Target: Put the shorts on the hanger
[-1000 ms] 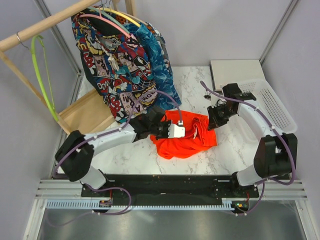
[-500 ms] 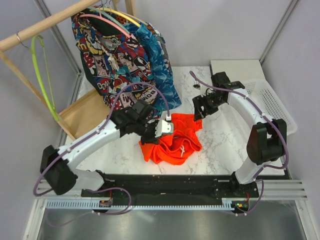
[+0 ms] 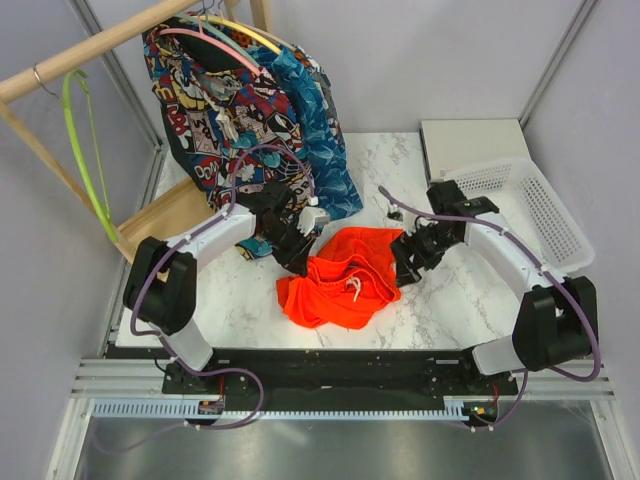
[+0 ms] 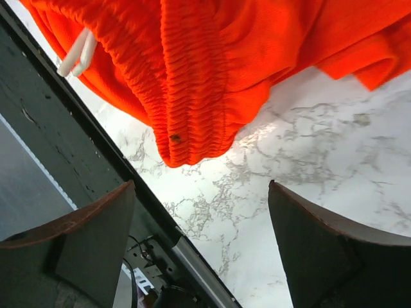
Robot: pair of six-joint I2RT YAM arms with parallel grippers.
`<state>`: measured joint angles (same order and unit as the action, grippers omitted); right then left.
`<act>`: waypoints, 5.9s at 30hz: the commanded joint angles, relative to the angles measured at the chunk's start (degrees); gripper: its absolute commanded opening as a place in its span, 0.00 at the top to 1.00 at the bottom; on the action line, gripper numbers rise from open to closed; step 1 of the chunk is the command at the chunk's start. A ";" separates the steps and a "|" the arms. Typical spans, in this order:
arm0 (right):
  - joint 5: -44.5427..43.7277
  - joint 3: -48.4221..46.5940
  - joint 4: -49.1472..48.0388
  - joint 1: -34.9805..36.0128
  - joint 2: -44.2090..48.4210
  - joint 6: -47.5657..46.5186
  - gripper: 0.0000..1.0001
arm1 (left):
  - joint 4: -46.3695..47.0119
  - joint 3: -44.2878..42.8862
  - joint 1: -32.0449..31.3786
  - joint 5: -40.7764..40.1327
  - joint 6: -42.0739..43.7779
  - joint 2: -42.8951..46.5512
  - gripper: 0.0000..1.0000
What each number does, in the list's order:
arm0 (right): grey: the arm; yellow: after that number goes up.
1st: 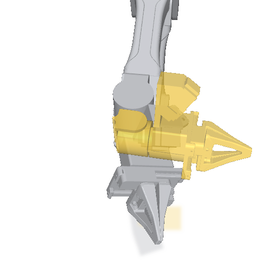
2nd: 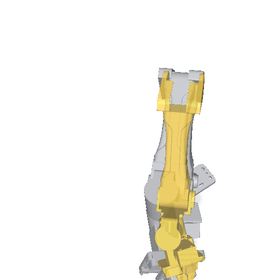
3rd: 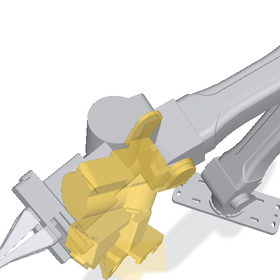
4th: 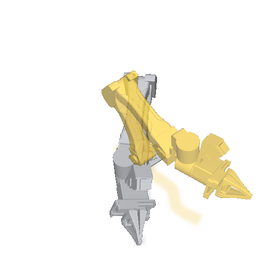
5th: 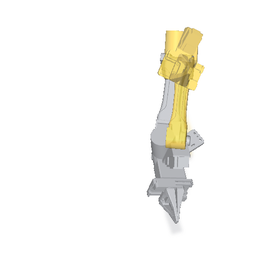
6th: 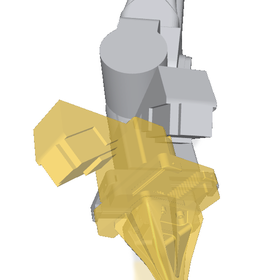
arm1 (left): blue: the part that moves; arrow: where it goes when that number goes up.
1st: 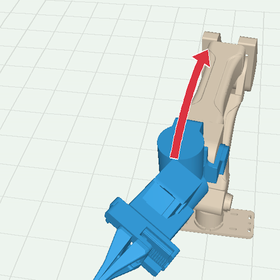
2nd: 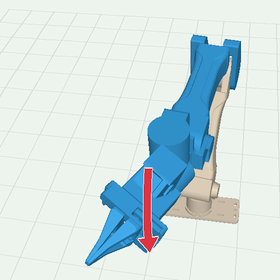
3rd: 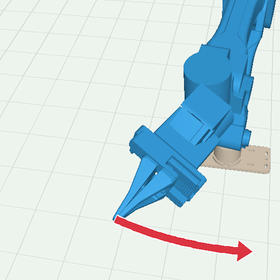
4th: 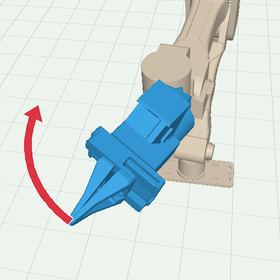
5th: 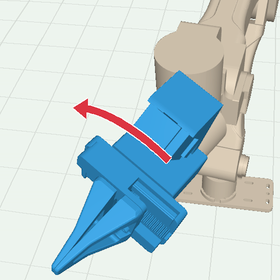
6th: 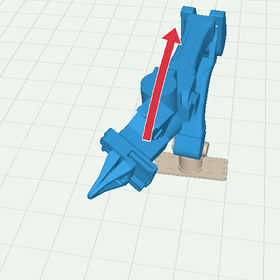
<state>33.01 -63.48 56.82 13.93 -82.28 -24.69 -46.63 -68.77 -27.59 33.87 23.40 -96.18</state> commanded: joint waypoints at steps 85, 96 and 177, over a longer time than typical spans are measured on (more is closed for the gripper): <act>-19.29 6.00 3.39 13.93 9.26 -12.23 1.00 | -1.97 15.95 -0.35 -5.21 15.28 23.96 0.98; -20.54 4.33 -5.58 15.95 -1.22 -8.36 0.49 | 7.17 16.83 -0.35 -9.61 8.15 15.05 0.70; -20.53 -33.63 13.58 14.46 5.02 -1.77 0.02 | 19.48 -24.57 33.66 -62.96 -16.54 41.33 0.98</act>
<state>12.14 -94.72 70.43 28.64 -77.01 -26.37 -34.72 -88.03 6.55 -29.93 4.80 -56.31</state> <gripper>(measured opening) 0.982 0.176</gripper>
